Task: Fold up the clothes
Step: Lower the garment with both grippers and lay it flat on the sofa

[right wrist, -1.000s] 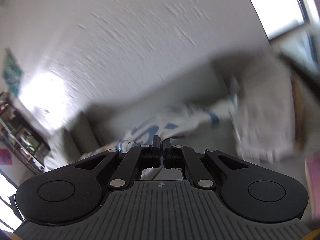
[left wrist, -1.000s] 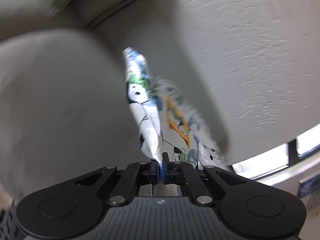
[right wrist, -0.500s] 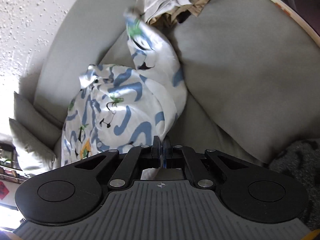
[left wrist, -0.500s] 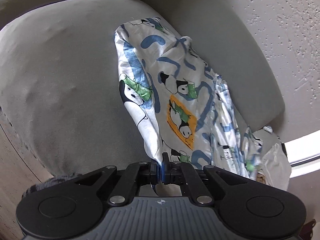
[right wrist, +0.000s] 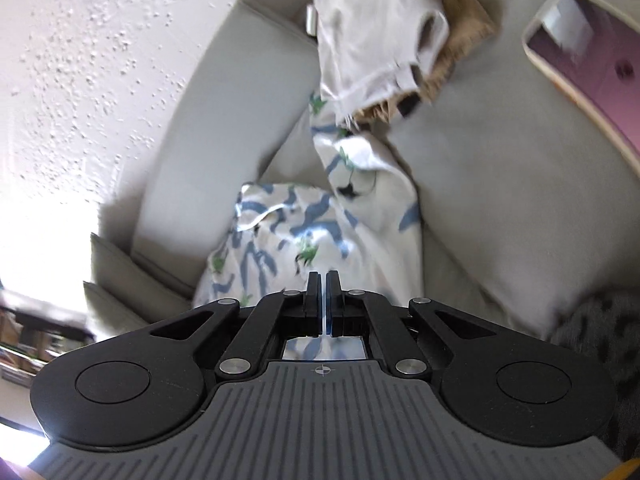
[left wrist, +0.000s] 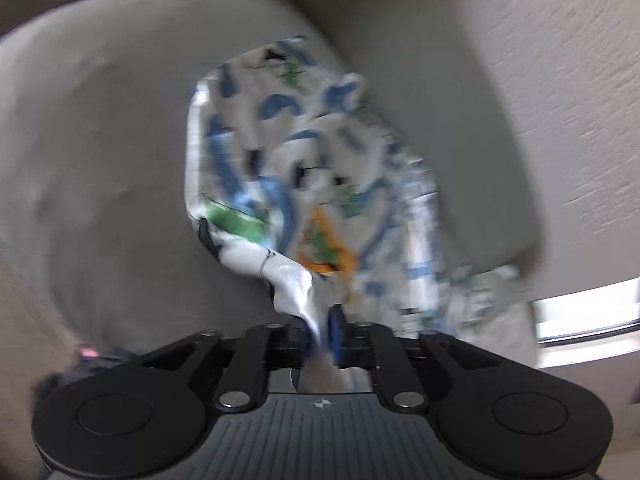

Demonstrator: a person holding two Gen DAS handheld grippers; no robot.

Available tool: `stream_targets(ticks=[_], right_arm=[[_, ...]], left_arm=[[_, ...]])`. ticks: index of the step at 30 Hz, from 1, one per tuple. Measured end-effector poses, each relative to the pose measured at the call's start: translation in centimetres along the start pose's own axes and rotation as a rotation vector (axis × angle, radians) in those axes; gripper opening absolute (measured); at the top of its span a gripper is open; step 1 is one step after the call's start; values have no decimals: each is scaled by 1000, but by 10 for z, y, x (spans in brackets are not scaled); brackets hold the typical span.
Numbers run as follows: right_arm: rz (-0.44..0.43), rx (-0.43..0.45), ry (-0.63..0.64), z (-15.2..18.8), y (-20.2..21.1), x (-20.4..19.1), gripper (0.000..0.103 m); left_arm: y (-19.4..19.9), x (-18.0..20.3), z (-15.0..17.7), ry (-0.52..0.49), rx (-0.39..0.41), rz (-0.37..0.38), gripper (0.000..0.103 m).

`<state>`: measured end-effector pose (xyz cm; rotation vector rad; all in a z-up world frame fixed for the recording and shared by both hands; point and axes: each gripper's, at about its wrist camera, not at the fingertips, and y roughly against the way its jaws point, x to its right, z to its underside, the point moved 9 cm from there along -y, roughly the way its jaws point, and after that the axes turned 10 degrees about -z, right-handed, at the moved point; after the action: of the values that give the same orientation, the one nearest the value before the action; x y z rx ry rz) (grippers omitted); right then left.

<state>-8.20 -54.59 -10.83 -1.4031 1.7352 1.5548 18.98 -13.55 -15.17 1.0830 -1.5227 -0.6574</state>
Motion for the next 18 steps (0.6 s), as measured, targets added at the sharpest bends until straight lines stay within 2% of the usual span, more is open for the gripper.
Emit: stream_targets(ticks=[1, 2, 3, 4, 5, 6, 10, 13, 15, 18], right_arm=[[12, -33, 21, 3, -6, -2, 12], [10, -78, 32, 12, -10, -5, 14], [4, -124, 42, 22, -13, -7, 19], [-3, -159, 59, 33, -17, -9, 33], [-10, -191, 79, 45, -20, -10, 42], [-17, -223, 98, 56, -23, -10, 48], [-55, -334, 164, 98, -30, -14, 48], [-131, -444, 293, 137, -34, -26, 48], [-128, -503, 433, 162, -41, -32, 47], [-42, -496, 705, 184, -56, -38, 47]], left_arm=[[-3, 1, -2, -25, 0, -45, 37], [-1, -1, 6, -68, 15, -77, 43], [1, -2, 14, -110, 31, -108, 43], [4, -5, 21, -138, 50, -139, 45], [8, -9, 27, -166, 69, -168, 46], [12, -6, 37, -198, 76, -140, 46], [30, 5, 74, -327, 102, -27, 46], [45, 13, 103, -423, 121, 58, 45], [38, 33, 127, -510, 64, 105, 46], [11, 42, 146, -570, 26, 18, 47]])
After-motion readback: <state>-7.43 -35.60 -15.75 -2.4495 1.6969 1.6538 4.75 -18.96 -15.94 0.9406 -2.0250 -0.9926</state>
